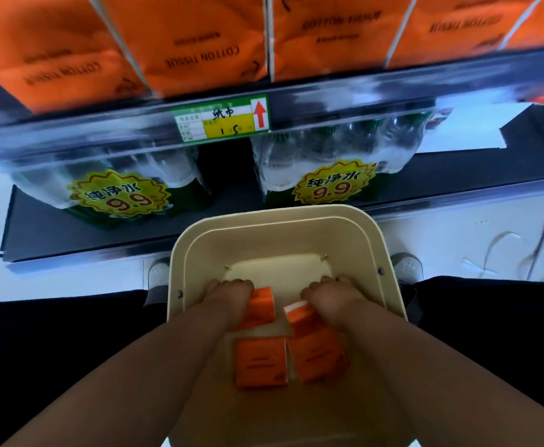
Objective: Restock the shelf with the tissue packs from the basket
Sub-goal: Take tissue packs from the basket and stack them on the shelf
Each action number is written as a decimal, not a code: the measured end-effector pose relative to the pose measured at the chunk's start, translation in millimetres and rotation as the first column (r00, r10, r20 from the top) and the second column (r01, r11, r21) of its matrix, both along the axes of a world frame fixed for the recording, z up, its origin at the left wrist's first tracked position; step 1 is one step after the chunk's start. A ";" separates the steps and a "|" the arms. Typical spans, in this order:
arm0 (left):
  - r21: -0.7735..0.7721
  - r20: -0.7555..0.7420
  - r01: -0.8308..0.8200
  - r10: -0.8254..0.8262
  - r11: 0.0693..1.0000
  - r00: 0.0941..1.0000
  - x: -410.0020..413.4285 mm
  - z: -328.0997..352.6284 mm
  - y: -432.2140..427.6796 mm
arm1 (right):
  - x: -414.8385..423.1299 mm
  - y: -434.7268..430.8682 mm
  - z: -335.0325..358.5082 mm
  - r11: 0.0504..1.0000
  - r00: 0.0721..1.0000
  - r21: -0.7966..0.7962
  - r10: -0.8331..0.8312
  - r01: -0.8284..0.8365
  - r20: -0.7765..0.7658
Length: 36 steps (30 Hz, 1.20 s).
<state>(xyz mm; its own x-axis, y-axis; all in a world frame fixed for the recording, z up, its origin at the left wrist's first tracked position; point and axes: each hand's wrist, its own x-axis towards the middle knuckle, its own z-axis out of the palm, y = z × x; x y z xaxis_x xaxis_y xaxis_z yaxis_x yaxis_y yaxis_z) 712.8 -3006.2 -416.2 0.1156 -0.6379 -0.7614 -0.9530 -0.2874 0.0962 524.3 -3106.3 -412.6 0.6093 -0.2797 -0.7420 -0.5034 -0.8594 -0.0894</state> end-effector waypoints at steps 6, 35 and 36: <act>-0.017 -0.006 -0.017 0.017 1.000 1.000 23.7 55.5 -18.5 | 15.1 -7.7 71.4 0.994 0.983 -0.044 0.107 -0.102 0.151; -0.598 -0.532 -0.479 0.129 0.642 0.837 147.0 324.5 51.3 | 81.3 -25.3 350.9 0.985 0.689 0.172 -0.122 -0.003 0.714; -0.598 -0.553 -0.497 0.126 0.628 0.824 152.6 331.7 55.9 | 89.4 -25.7 358.7 0.984 0.685 0.175 -0.118 -0.015 0.719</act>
